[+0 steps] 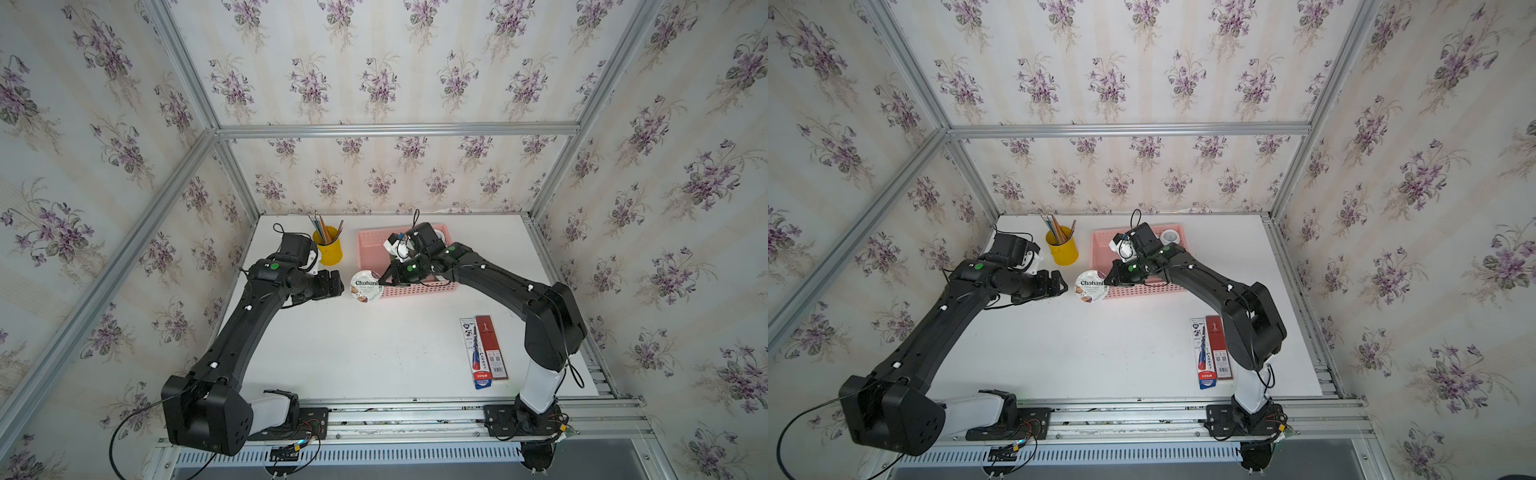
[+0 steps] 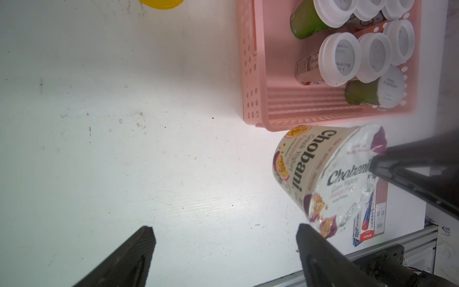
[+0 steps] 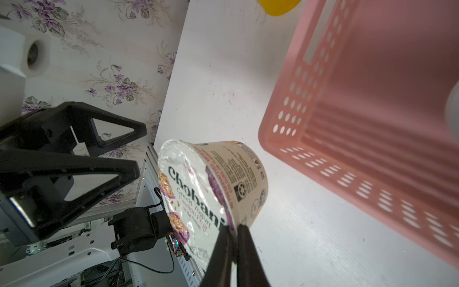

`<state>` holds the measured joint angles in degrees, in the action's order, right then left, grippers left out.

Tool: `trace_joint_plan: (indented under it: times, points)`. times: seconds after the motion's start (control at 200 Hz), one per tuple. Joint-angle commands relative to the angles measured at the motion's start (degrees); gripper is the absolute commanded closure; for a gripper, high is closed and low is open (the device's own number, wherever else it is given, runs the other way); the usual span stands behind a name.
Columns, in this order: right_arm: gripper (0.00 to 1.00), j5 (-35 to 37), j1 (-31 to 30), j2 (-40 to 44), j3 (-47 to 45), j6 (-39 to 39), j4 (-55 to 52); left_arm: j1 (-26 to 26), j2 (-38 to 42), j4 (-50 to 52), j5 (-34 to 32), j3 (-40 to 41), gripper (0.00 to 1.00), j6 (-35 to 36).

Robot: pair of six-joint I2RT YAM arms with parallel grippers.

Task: Put the yogurt in the basket
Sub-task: Pick up the yogurt from the center of the board, then place the yogurt in the basket.

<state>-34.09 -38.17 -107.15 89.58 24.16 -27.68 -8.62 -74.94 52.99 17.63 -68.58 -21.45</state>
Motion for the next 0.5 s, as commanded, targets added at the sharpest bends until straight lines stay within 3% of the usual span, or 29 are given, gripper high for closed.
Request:
trace_joint_plan:
  times: [0.0,0.29,0.494]
  points:
    - [0.91,2.82,1.79,-3.21,6.55,-3.3,-6.86,0.39,-1.38,0.16,0.48,-0.88,0.07,0.91]
    - [0.9,6.34,4.42,-15.11,25.63,-6.03,-15.6,2.37,-3.94,-0.3,2.02,-2.48,0.08,0.92]
    - [0.91,7.74,4.76,-19.61,29.95,-7.15,-18.15,3.26,-4.38,-0.22,2.07,-2.36,0.08,1.05]
